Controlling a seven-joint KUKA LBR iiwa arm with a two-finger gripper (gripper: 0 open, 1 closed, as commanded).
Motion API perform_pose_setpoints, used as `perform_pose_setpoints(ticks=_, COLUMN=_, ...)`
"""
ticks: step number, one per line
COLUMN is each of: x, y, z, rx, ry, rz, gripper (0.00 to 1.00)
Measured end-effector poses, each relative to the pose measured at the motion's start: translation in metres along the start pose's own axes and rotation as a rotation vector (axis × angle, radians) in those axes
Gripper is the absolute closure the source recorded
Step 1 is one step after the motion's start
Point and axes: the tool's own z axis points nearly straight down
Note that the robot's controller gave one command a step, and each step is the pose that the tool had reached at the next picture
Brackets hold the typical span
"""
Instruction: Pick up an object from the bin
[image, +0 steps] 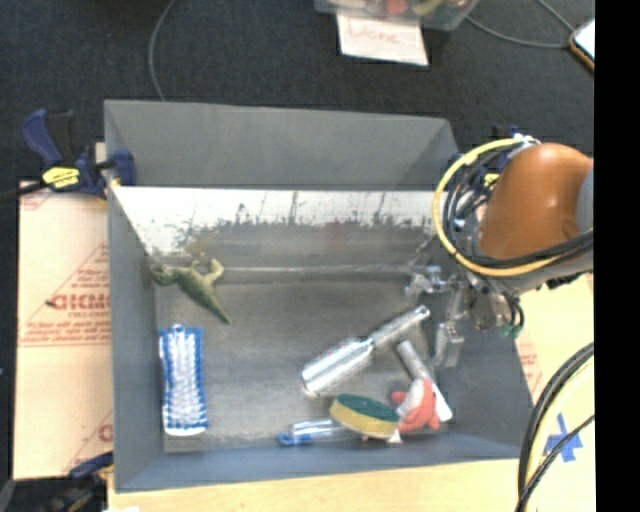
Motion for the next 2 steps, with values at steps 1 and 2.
perform_pose_setpoints(ticks=1, x=-0.062, y=0.084, z=0.069, rx=-0.006, ry=0.001, rz=0.098, gripper=0.00)
perform_pose_setpoints(ticks=2, x=-0.054, y=0.012, z=0.057, rx=0.006, ry=-0.011, rz=0.041, gripper=1.00)
